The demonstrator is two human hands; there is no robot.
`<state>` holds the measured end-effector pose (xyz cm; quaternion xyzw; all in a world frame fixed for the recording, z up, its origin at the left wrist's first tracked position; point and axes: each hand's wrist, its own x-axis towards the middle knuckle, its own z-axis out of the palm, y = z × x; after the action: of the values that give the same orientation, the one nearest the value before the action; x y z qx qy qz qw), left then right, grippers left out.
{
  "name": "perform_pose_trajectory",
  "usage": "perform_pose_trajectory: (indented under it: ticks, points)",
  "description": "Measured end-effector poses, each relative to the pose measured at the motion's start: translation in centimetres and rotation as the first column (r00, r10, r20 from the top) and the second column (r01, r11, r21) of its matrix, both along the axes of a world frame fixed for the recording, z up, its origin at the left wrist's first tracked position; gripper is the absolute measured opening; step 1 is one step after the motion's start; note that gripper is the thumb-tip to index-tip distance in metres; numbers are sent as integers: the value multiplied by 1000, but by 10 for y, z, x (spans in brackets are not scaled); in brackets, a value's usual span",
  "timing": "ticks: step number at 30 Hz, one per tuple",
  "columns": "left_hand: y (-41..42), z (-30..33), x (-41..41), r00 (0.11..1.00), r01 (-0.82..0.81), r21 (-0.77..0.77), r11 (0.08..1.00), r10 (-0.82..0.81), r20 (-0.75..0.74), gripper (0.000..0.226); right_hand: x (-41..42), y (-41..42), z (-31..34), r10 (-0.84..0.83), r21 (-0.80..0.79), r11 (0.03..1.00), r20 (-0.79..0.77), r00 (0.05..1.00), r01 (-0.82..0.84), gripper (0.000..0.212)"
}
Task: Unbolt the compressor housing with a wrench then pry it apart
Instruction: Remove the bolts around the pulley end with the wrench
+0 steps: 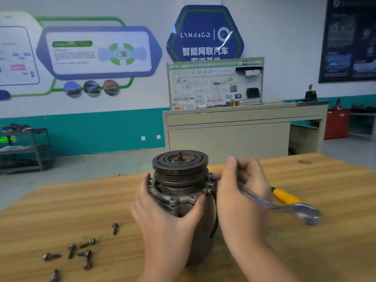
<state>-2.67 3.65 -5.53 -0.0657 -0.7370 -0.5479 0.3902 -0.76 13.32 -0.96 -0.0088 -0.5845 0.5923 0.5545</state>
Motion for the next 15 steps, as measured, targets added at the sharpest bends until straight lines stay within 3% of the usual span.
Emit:
perform_pose_trajectory:
  ticks: [1, 3, 5, 6, 8, 9, 11, 12, 13, 15]
  points:
    - [0, 0, 0, 1000, -3, -2, 1000, 3, 1, 114, -1, -2, -2, -82, 50, 995, 28, 996, 81, 28]
    - [-1, -1, -1, 1000, -25, -10, 1000, 25, -3, 113, -6, 4, 0, -49, -50, 997, 26, 998, 50, 28]
    - [-2, -1, -1, 999, -35, -8, 999, 35, -13, 112, -20, 24, 9, 169, -312, 937, 0, 986, -160, 29]
    - [-2, -1, -2, 999, -33, -5, 999, 33, -20, 111, -30, 36, 15, 317, -438, 852, -5, 948, -287, 31]
    - [-2, -2, -3, 999, -29, -1, 1000, 29, -35, 111, -54, 56, 25, 611, -611, 640, 39, 790, -465, 35]
    - [-1, -2, -3, 999, -26, -1, 1000, 26, -37, 111, -65, 62, 28, 741, -658, 543, 83, 666, -521, 36]
    - [-1, -2, -4, 999, -30, -6, 1000, 30, -43, 111, -82, 65, 28, 895, -696, 403, 164, 415, -595, 35]
    - [-1, -2, -4, 999, -31, -7, 999, 31, -45, 111, -86, 65, 26, 921, -697, 368, 180, 347, -616, 34]
    - [-1, -2, -4, 999, -27, -3, 1000, 27, -45, 111, -87, 65, 27, 931, -701, 343, 164, 327, -625, 34]
    - [-2, -2, -5, 998, -16, 1, 1000, 16, -53, 110, -83, 68, 32, 904, -724, 300, 8, 428, -620, 34]
